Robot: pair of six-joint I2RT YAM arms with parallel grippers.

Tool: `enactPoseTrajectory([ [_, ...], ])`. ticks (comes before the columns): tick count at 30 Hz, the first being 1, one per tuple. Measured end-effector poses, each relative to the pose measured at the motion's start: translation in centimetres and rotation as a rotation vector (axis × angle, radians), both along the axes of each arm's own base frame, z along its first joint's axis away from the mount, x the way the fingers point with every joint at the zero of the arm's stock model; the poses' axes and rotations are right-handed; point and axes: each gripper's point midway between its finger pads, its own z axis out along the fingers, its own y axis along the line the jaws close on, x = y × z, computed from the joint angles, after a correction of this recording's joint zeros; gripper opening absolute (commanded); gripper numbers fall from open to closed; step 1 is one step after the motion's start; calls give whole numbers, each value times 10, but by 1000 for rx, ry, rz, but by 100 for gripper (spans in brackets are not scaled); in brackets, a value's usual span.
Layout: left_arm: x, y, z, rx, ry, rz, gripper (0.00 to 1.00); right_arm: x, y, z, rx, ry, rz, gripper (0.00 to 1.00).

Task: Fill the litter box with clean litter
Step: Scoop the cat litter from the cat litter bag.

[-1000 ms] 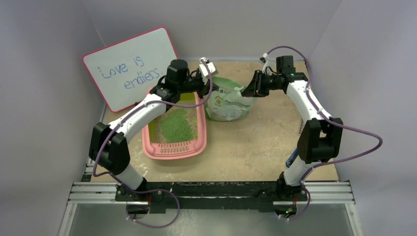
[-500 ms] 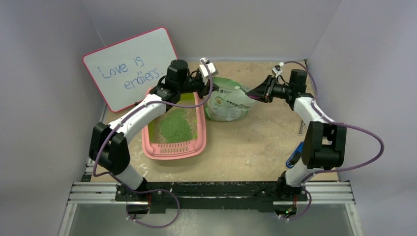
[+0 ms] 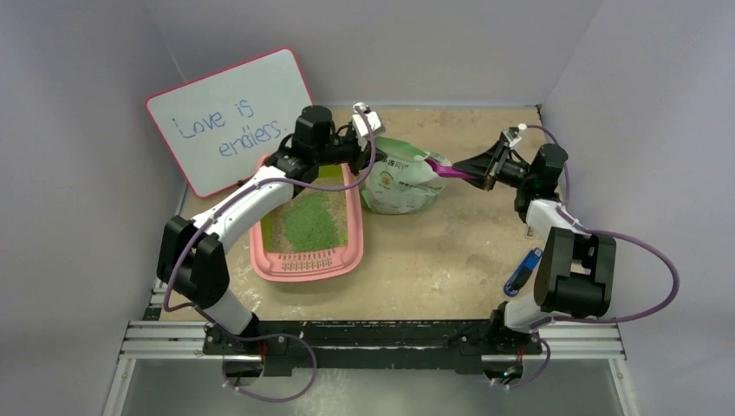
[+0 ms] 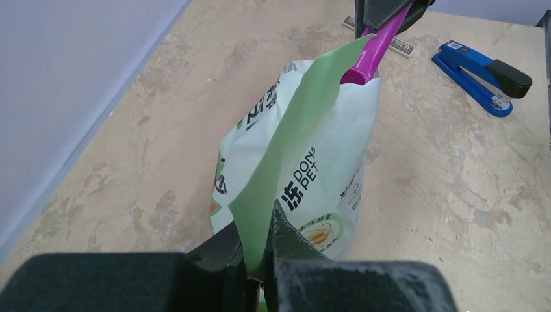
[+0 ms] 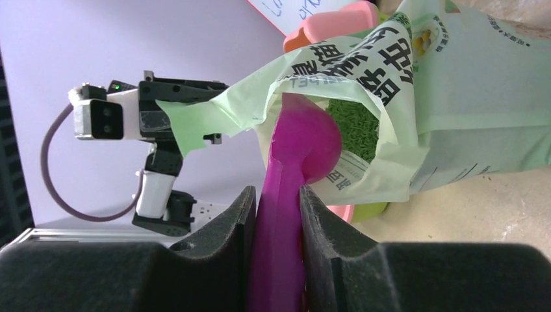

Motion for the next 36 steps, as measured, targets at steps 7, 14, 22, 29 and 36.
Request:
enactPoseTrajectory([
  [7,0,0,0,0,0,-1,0,-3,-17,10,86,-12,-59,0],
  [14,0,0,0,-1,-1,-1,0,-3,-28,-3,230,125,-58,0],
  [22,-2,-1,0,-1,5,-11,0,-16,-37,15,168,26,-76,0],
  [29,-3,-2,0,-2,2,-12,0,-19,-50,28,18,-23,-163,0],
  [36,-3,-2,-1,1,5,-12,0,-22,-54,20,-2,45,-192,0],
])
